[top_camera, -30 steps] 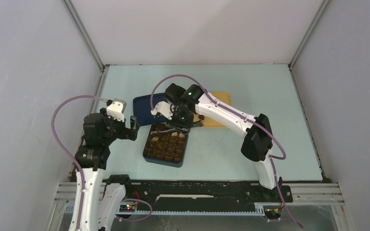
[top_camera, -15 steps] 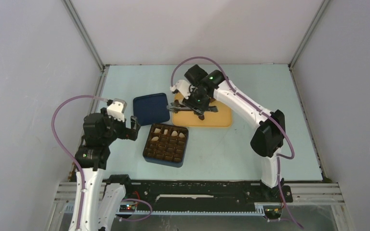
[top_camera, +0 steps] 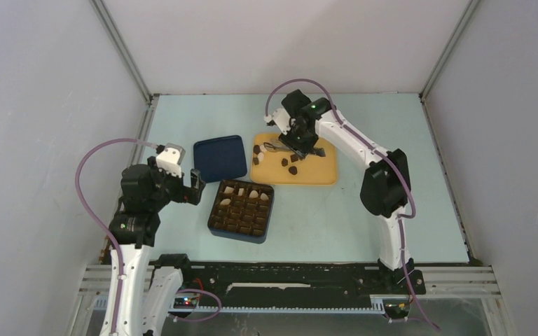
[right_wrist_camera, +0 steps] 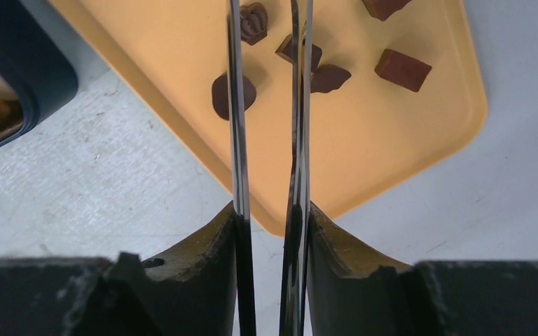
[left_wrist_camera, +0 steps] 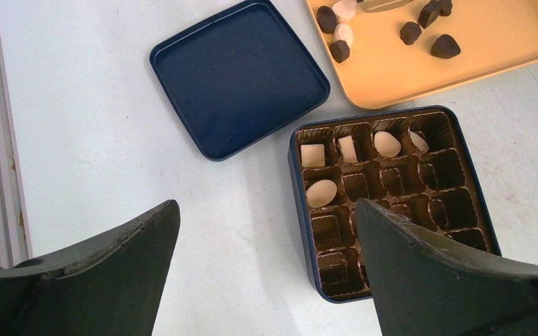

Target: Pack the chocolate

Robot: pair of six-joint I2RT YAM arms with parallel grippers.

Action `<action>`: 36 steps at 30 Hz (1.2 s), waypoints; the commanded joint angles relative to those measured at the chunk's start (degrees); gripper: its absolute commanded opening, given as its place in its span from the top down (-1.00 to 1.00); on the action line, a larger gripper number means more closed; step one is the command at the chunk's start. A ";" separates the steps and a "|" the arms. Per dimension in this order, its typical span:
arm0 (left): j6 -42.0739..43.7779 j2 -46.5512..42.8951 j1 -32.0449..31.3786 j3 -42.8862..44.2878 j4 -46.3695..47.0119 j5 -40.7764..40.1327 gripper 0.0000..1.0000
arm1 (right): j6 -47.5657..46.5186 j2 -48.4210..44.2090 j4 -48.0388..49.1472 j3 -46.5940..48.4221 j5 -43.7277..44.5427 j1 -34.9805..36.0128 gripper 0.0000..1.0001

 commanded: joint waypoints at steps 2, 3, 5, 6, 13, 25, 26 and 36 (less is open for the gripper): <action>-1.06 0.16 0.68 -1.26 1.20 1.18 -0.97 | 0.84 4.45 1.15 5.43 -0.58 -1.07 0.20; -1.06 0.20 0.68 -1.26 1.23 1.22 -0.97 | 0.95 5.05 0.94 6.15 -0.84 -1.04 0.19; -1.01 0.18 0.59 -1.26 1.23 1.27 -0.97 | 1.14 6.06 0.52 7.45 -1.33 -1.04 0.17; -1.06 0.18 0.65 -1.31 1.18 1.30 -0.97 | 1.22 6.42 0.46 8.14 -1.56 -1.07 0.16; -1.18 0.26 0.61 -1.00 1.12 1.67 -0.97 | 1.36 9.14 0.24 11.12 -2.75 -1.13 0.13; -1.17 0.18 0.64 -1.35 1.14 2.02 -0.97 | 1.13 13.74 -1.28 14.14 -2.59 -1.26 0.15; -1.18 0.18 0.63 -1.31 1.09 2.02 -0.97 | 1.13 13.86 -1.38 14.08 -2.53 -1.28 0.16; -1.13 0.18 0.67 -1.58 1.33 2.28 -0.97 | 1.28 11.05 -1.42 10.51 -2.49 -2.04 0.18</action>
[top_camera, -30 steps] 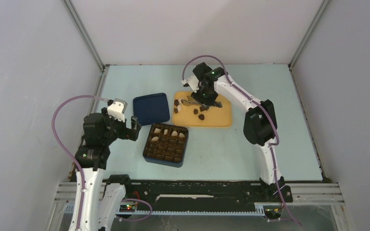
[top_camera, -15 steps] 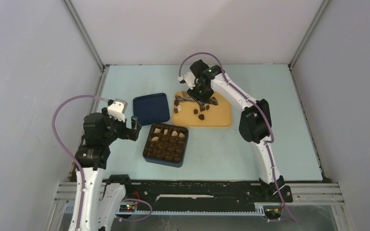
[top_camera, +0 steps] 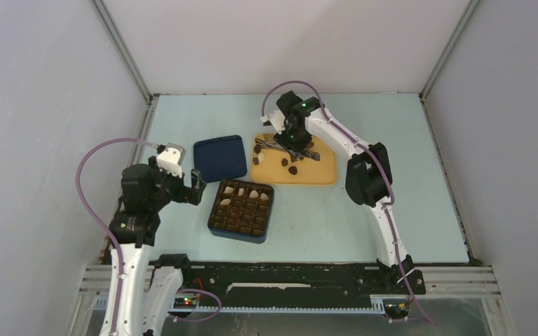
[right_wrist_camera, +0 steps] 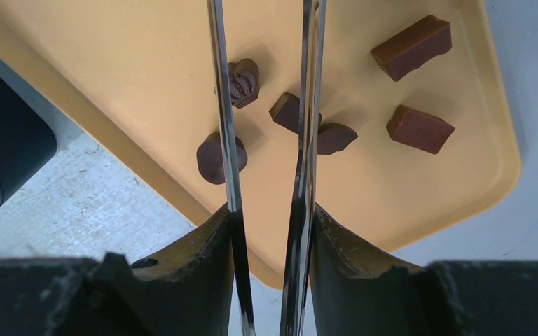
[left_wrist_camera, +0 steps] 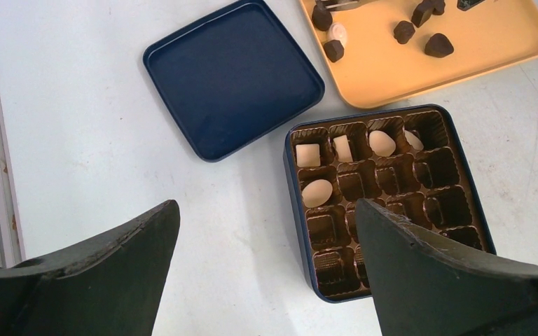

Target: Pack the chocolate

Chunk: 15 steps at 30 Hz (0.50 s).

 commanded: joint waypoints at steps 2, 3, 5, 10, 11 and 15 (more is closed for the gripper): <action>-1.10 -0.09 0.53 -1.64 1.42 1.50 -0.97 | 0.32 -3.24 0.32 -1.80 0.14 -0.59 0.19; -1.11 -0.09 0.49 -1.64 1.49 1.54 -0.97 | 0.28 -3.42 0.43 -2.29 0.22 -0.63 0.18; -1.16 -0.17 0.53 -1.72 1.54 1.56 -0.97 | 0.17 -3.28 0.57 -2.45 0.44 -0.59 0.18; -1.11 -0.27 0.54 -1.71 1.24 1.54 -0.97 | 0.20 -2.40 0.25 -2.08 0.89 -0.65 0.18; -1.11 -0.26 0.49 -1.75 1.28 1.54 -0.97 | 0.15 -2.32 0.22 -2.16 1.00 -0.61 0.18; -1.04 -0.19 0.56 -1.80 1.36 1.63 -0.97 | 0.13 -2.47 0.11 -2.41 1.03 -0.86 0.26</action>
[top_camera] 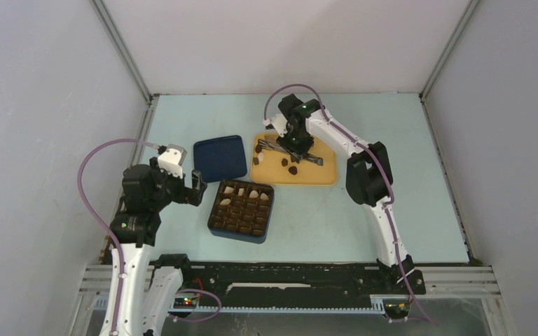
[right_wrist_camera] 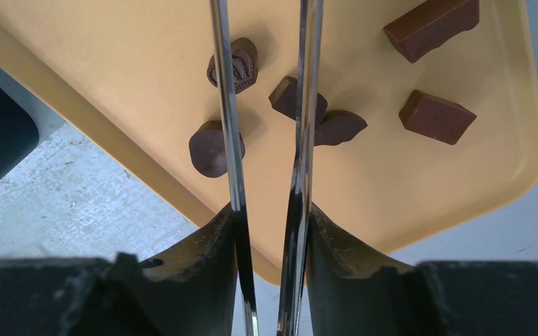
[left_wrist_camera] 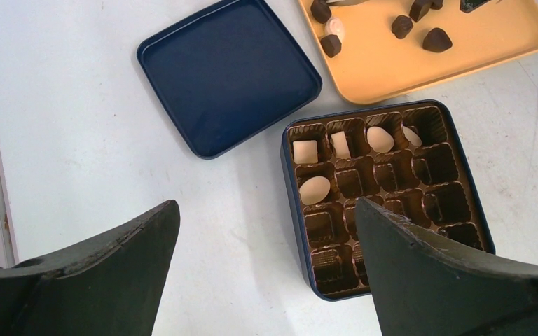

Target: Pack the chocolate

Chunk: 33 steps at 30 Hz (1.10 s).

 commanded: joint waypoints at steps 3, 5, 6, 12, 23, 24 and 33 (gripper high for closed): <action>-1.10 -0.17 0.53 -0.96 1.40 1.08 -0.97 | 0.32 -2.89 0.07 0.37 0.38 -0.61 0.38; -1.15 -0.17 0.56 -0.87 1.26 1.08 -0.97 | 0.42 -3.53 -0.02 0.16 0.10 -0.70 0.43; -1.12 -0.22 0.49 -0.92 1.25 1.08 -0.97 | 0.44 -4.02 -0.02 -0.15 0.08 -0.67 0.45; -1.17 -0.35 0.53 -1.10 1.33 1.17 -0.97 | 0.89 -9.88 0.45 -3.96 -0.43 -0.55 0.47; -1.06 -0.28 0.55 -1.80 1.75 3.02 -0.97 | -0.69 -27.68 1.79 -19.09 -4.61 4.64 0.48; -1.05 -0.27 0.51 -1.92 1.82 3.72 -0.97 | -1.30 -28.81 1.60 -20.48 -5.05 5.79 0.48; -1.04 -0.26 0.49 -1.94 1.39 5.78 -0.97 | -4.67 -32.01 -0.80 -26.89 -6.16 16.09 0.47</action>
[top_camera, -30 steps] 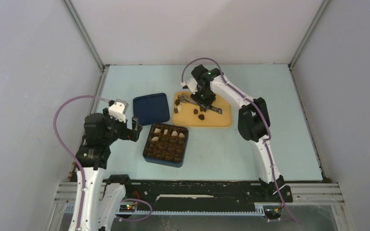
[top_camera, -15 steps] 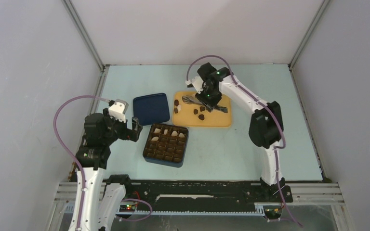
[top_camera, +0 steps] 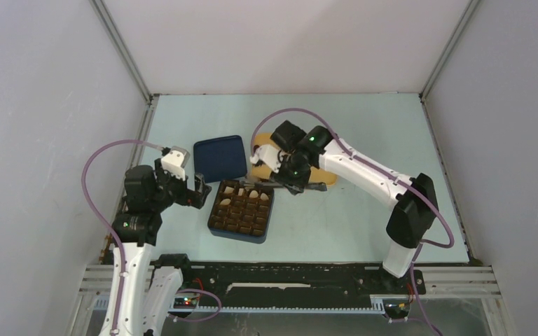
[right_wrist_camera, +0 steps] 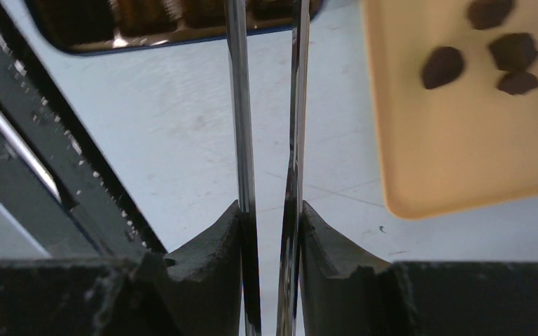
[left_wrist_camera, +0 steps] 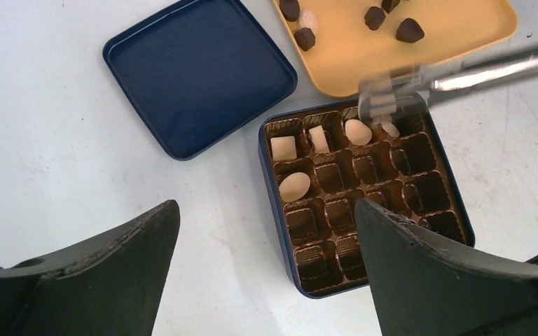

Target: Pack the chocolate

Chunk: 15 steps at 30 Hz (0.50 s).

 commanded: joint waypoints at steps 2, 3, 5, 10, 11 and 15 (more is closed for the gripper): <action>-1.01 -0.44 0.55 -0.52 0.96 1.98 -0.97 | -2.41 -0.75 -1.47 -1.35 -0.78 4.00 0.47; -1.01 -0.50 0.53 -0.57 0.98 2.00 -0.97 | -2.44 -0.56 -1.48 -1.47 -0.33 4.54 0.47; -0.87 -0.67 0.55 -0.57 0.89 2.00 -0.97 | -2.56 -0.18 -1.61 -1.51 0.35 5.28 0.47; -0.81 -0.72 0.50 -0.77 0.97 2.16 -0.97 | -2.61 0.21 -2.50 -1.51 0.89 5.73 0.46; -0.79 -0.68 0.52 -0.79 0.98 2.18 -0.97 | -2.61 0.27 -2.88 -1.57 0.81 5.78 0.45; -0.85 -0.66 0.54 -0.80 1.13 2.24 -0.97 | -2.52 0.16 -3.49 -2.53 1.38 5.82 0.40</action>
